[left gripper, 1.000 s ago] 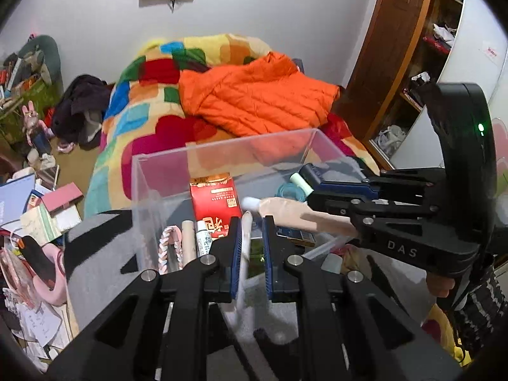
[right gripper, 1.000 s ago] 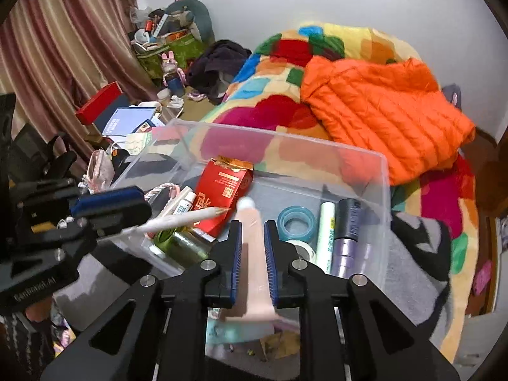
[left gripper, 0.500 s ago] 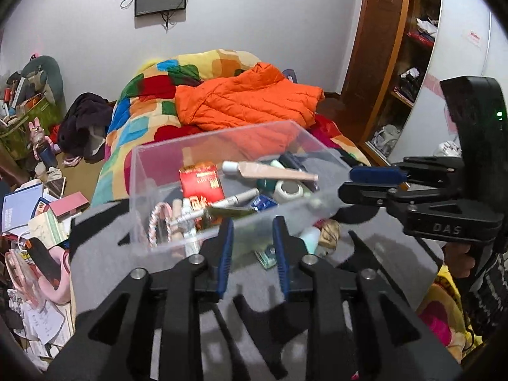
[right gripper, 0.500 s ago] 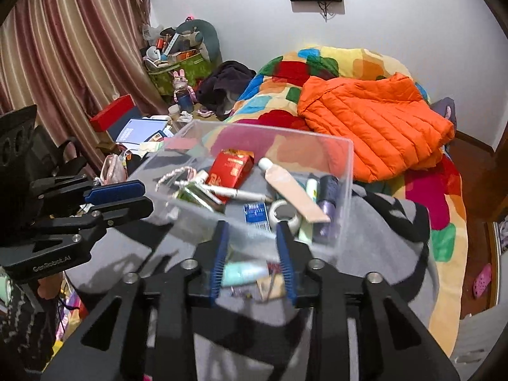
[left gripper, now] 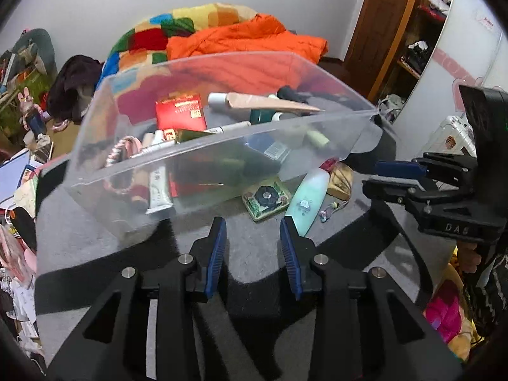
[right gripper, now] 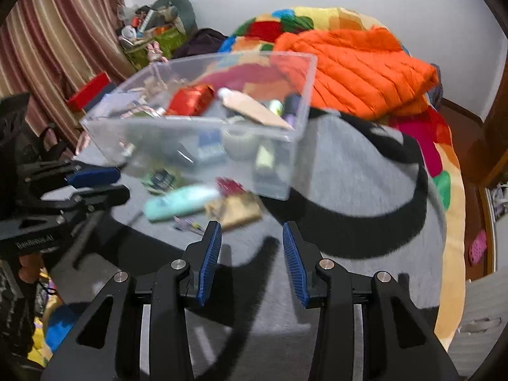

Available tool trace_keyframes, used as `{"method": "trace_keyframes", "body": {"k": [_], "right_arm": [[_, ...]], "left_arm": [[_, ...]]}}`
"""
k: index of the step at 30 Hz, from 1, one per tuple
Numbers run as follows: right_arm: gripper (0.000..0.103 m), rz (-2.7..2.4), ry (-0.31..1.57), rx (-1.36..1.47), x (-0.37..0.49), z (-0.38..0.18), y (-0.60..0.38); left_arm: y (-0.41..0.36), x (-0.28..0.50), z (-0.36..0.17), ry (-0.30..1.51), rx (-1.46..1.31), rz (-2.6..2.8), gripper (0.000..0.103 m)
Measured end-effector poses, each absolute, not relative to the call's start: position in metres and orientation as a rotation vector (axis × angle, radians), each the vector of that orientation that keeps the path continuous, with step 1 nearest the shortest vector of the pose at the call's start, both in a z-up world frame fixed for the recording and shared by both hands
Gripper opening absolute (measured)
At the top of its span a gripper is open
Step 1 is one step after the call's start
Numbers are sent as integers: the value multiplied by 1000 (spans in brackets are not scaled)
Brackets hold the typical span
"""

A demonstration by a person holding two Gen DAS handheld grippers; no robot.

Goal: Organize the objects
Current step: 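Grasp the small green packet with the left tool while the right tool grasps the tan sponge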

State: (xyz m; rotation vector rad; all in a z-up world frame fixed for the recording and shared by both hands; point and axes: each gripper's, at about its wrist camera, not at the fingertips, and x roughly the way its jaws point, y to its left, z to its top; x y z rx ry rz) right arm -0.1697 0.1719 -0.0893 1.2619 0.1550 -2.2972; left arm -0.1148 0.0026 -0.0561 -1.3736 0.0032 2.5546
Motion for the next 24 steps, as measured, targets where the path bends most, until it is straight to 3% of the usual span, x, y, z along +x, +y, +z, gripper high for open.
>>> {"method": "trace_keyframes", "body": {"k": [2, 7, 24], "right_arm": [[37, -2304, 165, 1269, -169, -94, 175], [37, -2302, 206, 1283, -172, -101, 173], [52, -2235, 280, 1208, -168, -102, 140]], "left_arm": [[6, -119, -57, -8, -1378, 2555, 47], [16, -130, -56, 3, -1372, 2577, 56], [-1, -149, -75, -255, -1468, 2575, 56]]}}
